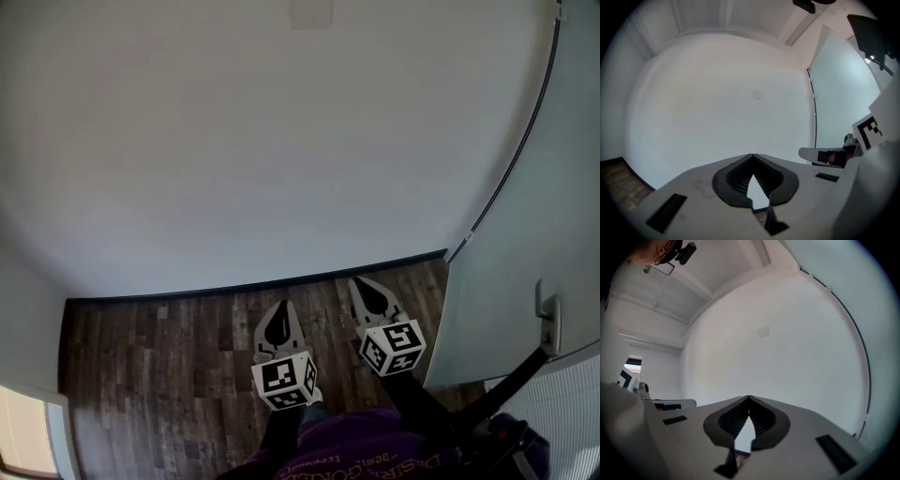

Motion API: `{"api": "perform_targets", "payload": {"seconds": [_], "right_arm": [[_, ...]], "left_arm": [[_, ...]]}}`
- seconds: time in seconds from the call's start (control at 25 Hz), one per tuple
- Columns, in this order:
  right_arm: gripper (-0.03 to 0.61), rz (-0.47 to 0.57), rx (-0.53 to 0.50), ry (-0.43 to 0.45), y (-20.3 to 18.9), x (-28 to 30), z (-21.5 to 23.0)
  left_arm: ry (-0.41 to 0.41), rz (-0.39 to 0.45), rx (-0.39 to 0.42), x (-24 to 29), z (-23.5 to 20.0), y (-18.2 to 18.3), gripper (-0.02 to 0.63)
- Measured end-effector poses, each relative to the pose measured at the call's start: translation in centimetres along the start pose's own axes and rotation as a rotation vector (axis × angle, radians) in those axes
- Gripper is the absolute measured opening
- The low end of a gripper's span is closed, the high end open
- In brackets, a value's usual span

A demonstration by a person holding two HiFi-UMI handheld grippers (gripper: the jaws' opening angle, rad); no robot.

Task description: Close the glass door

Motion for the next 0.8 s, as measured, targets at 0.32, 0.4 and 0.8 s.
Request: {"api": "perform_targets", "payload": {"seconds": [0.32, 0.4, 0.8], "right_arm": [[-0.003, -0.008, 0.017, -0.127, -0.7, 4.1, 0.2], [-0.003, -0.011, 0.018, -0.150, -0.7, 4.9, 0.3], [-0.003, -0.009, 0.019, -0.363, 0.2, 4.5, 7.7]], "left_arm": [[-0.095, -0.036, -0.015, 4.1, -4.4, -0.3, 0.002], [-0.109, -0.044, -0.025, 4.9, -5.3, -0.4, 0.002], [-0.324, -0.084, -0.051, 13.0, -0.4, -1.4, 0.002]]}}
Point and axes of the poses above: the fingertips, and each gripper's own axes: x forward along the fingers, z to its right, y out of its top, the point moved 2 cm from there along -x, backward along the fingers, and after that the axes turned 13 degrees about -y, right-handed, at the moved point
